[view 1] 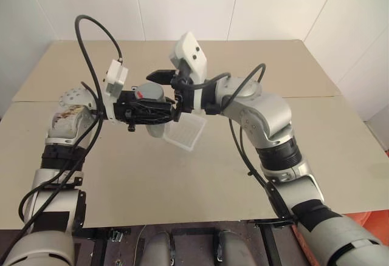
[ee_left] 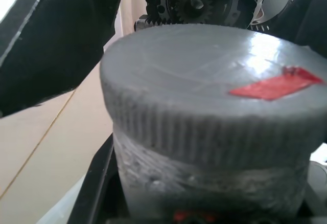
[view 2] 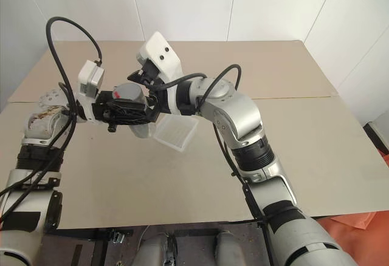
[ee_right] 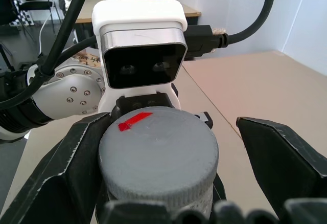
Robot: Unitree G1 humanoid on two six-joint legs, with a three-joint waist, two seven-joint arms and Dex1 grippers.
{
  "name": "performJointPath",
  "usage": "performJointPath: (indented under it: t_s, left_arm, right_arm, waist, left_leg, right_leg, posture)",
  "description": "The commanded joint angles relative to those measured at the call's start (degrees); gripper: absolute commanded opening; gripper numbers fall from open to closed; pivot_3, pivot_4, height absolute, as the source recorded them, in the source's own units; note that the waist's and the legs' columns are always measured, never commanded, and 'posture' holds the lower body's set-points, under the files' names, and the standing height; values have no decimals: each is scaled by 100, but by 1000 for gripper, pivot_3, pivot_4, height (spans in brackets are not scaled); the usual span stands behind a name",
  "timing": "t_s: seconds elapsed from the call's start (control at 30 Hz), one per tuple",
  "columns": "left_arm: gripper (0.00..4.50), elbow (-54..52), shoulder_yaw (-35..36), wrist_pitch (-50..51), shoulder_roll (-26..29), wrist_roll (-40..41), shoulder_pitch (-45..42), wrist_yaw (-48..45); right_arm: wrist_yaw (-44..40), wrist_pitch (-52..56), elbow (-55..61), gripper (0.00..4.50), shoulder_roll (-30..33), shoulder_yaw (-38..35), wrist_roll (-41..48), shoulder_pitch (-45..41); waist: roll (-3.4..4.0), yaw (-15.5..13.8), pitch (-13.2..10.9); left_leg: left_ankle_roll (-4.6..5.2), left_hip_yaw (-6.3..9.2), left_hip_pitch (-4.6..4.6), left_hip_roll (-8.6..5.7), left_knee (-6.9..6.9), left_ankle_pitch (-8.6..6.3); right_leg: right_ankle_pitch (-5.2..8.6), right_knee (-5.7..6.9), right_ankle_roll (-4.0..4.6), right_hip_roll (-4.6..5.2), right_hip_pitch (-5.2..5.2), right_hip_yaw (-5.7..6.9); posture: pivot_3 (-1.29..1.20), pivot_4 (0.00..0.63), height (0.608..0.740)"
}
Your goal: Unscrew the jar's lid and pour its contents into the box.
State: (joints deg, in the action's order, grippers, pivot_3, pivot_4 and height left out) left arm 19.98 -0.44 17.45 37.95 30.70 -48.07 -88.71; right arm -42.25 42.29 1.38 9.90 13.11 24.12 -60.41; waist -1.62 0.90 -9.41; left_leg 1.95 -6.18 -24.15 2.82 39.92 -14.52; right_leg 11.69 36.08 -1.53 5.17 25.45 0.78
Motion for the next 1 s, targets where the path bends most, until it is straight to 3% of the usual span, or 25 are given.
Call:
performJointPath:
  t_s: [0.03,0.23,0.37,0.57,0.7,1.0]
  left_arm:
    - [1941,-499,281,67,395,162,218,-280]
    - [1941,-829,539,213,961,370,661,-378]
    - [1941,-901,668,291,1001,429,747,-331]
    - [1941,-654,442,141,238,298,449,121]
    - [1941,-359,280,3,-112,118,198,108]
    - [1941,-28,166,-112,-223,-47,-91,-152]
  right_arm:
    - [-79,-232,-19,4458,441,-571,20,2]
    - [-401,-266,108,4458,1257,-904,205,415]
    - [-494,-241,199,4458,1467,-897,185,518]
    - [-320,218,950,4458,832,-707,677,219]
    - [-165,152,951,4458,495,-451,491,71]
    - [16,67,584,4458,127,-274,296,-222]
  waist:
    - [0,1,0]
    - [0,-54,0]
    - [0,-30,0]
    - [0,2,0]
    - [0,-8,0]
    - [0,-6,0]
  left_leg:
    - [0,0,0,0,0,0]
    - [5,0,-1,-2,0,-3]
    - [9,-2,0,-1,-1,-6]
    - [5,-1,0,2,-2,-3]
    - [3,1,0,0,3,-2]
    - [5,1,-2,-2,7,-3]
  right_leg:
    - [0,0,0,0,0,0]
    - [0,-3,0,7,-5,6]
    - [0,-2,0,5,-2,5]
    - [0,-1,0,-1,2,-1]
    - [0,3,-1,-1,-1,2]
    - [-1,1,-2,1,-3,3]
  posture:
    - [0,150,740]
    - [0,150,740]
    - [0,150,740]
    - [0,150,740]
    - [0,150,740]
    - [0,150,740]
